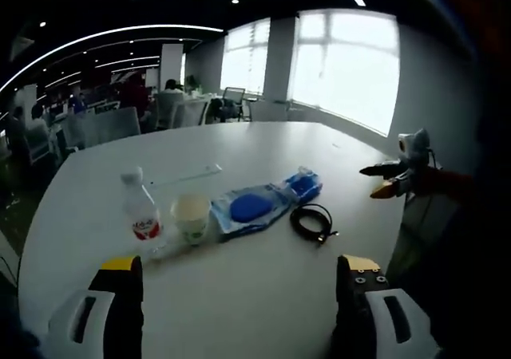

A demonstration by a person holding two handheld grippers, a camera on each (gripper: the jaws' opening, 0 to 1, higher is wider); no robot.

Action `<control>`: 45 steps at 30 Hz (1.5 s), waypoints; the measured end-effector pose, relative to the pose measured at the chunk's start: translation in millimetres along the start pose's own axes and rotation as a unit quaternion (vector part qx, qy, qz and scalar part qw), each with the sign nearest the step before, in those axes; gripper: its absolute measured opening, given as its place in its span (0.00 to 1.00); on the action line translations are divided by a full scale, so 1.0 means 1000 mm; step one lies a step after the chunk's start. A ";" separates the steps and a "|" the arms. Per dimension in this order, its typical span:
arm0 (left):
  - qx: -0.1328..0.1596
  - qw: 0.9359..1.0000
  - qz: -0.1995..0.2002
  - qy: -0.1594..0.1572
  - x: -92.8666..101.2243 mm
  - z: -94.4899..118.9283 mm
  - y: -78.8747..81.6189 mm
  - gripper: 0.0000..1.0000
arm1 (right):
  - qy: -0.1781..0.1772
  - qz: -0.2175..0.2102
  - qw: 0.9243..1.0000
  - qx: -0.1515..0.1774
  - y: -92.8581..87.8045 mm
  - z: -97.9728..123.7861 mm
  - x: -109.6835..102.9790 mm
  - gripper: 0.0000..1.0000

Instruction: Arrange the tabletop items into an orderly group along one side of the table until the central work area is clear of visible clutter.

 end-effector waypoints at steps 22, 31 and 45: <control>-0.001 1.000 0.011 0.007 0.000 0.013 -0.005 1.00 | 0.005 0.012 1.000 -0.009 0.004 0.003 -0.005 1.00; -0.002 1.000 0.013 0.005 0.001 0.013 -0.007 1.00 | 0.007 0.017 1.000 -0.013 0.005 0.005 -0.002 1.00; 0.000 1.000 0.025 0.006 0.006 0.014 -0.010 1.00 | 0.008 0.019 1.000 -0.021 0.001 0.009 -0.001 1.00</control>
Point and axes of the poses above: the point that each gripper's makers call its tool centre point, and the gripper's own axes: z roughly backward along the fingers, x roughly to its right, y roughly out of its top, the point moved 7 cm from there along z, roughly backward along the fingers, and after that the axes turned 7 degrees about -z, right-handed, at the moved point
